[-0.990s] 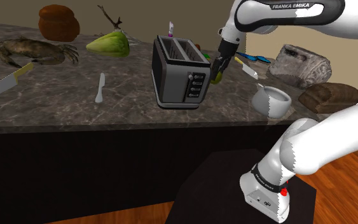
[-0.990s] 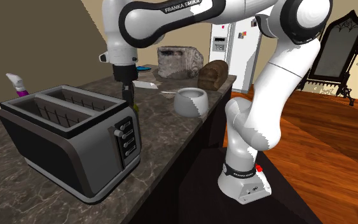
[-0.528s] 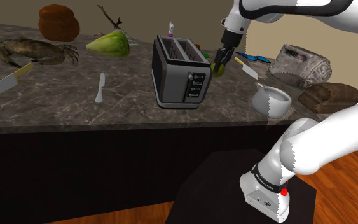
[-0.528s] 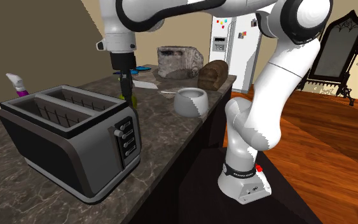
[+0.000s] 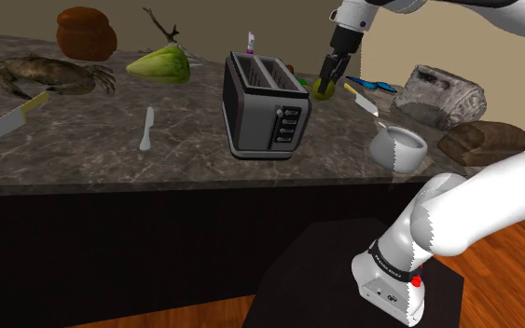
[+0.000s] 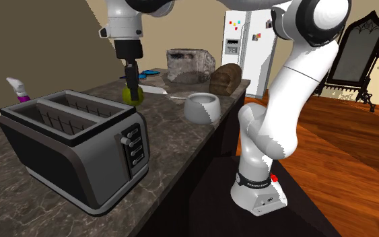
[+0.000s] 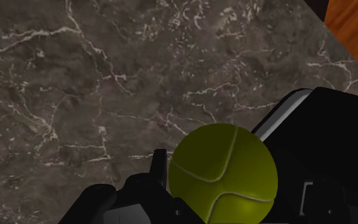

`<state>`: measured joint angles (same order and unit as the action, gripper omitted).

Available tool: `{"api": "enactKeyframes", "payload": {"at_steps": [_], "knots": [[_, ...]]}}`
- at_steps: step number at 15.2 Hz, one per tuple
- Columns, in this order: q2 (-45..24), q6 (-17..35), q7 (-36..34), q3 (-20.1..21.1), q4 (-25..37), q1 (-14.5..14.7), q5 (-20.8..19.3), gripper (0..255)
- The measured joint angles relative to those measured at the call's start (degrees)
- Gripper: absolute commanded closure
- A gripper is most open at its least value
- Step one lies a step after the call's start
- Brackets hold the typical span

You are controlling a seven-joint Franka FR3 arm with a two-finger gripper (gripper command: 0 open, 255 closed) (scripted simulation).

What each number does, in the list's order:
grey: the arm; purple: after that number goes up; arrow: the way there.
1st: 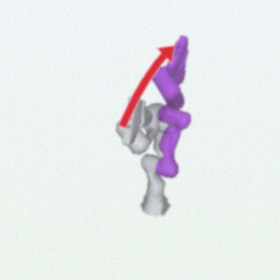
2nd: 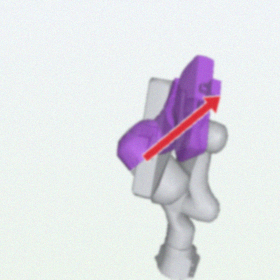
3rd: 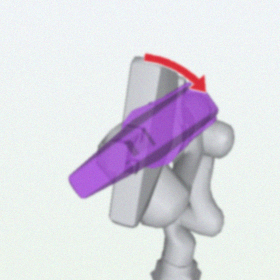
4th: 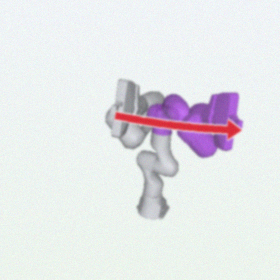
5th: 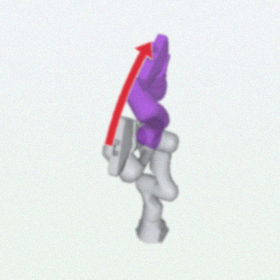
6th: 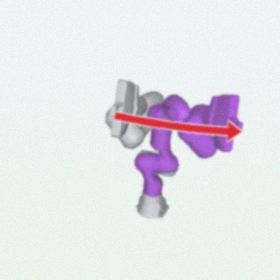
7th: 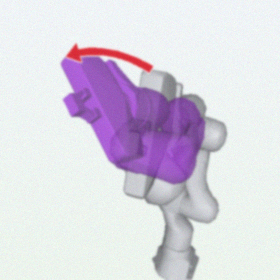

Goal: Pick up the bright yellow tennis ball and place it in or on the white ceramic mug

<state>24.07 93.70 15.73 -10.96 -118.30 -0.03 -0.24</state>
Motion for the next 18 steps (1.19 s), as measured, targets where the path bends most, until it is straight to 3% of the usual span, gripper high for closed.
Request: {"api": "enactKeyframes", "payload": {"at_steps": [5, 18], "knots": [[-0.2, -3.4, 0.3, -0.2, 3.5, -0.1, -0.1, 255], [16.2, -10.2, 11.8, -8.3, -5.5, -6.3, -8.2, 255]]}}
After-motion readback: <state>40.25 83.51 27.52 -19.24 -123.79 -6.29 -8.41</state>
